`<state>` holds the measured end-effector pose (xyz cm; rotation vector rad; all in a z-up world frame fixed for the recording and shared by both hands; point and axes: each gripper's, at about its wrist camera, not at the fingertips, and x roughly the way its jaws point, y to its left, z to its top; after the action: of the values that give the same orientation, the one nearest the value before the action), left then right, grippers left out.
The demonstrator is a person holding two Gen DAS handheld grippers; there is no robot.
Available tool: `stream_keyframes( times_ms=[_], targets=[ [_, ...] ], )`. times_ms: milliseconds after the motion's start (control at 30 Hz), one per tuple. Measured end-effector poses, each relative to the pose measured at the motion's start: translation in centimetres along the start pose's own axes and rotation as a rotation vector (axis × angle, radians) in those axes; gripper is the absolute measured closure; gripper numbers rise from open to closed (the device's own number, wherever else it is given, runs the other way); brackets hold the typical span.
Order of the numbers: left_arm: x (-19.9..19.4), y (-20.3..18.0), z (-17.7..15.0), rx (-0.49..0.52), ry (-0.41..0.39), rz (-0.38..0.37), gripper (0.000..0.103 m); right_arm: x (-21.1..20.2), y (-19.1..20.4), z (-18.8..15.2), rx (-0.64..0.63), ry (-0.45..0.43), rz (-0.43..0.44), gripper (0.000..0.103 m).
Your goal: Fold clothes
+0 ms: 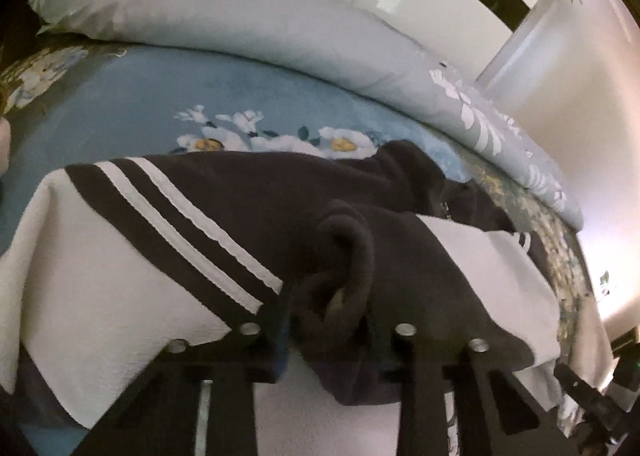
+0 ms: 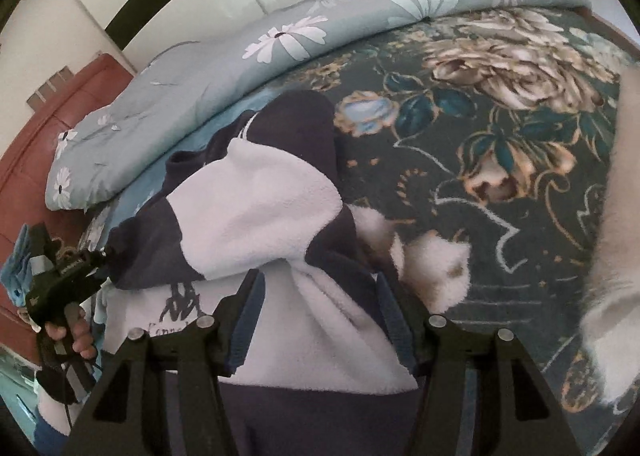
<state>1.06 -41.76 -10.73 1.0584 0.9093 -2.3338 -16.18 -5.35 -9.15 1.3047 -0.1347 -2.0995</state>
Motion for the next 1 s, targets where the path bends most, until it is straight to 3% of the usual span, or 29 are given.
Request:
stream_keyframes(
  times_ms=[67,267,367,467,667,833,933,1000],
  targets=[
    [-0.2,-0.4,0.1,0.015,-0.010,0.010,0.082,0.1,0.3,0.0,-0.002,0.000,-0.001,0.043],
    [-4.4,0.3,1.6,0.015,-0.168,-0.022,0.083,0.1,0.3,0.3,0.009,-0.006,0.020,0.043],
    [-2.8,1.8,1.4,0.020,-0.110,0.057,0.083,-0.1,0.4,0.6,0.010,-0.017,0.029,0.043],
    [-0.5,3.5,0.5,-0.019,-0.039,0.081,0.083,-0.1,1.7,1.0,-0.033,-0.035,0.044,0.043],
    [-0.8,3.9,-0.4,-0.031,-0.032,0.054,0.080,1.4,4.9,1.5,-0.155,-0.031,0.011,0.039],
    [-3.3,3.5,-0.9,-0.013,-0.036,-0.004,0.078,2.7,4.1,1.4,-0.143,0.008,-0.005,0.036],
    [-5.4,3.5,-1.8,-0.003,-0.059,-0.029,0.068,1.4,4.2,1.3,-0.131,-0.017,-0.004,0.036],
    [-7.8,4.0,-3.0,0.020,-0.113,0.010,0.045,0.1,4.6,1.0,-0.133,-0.046,-0.014,0.036]
  ],
)
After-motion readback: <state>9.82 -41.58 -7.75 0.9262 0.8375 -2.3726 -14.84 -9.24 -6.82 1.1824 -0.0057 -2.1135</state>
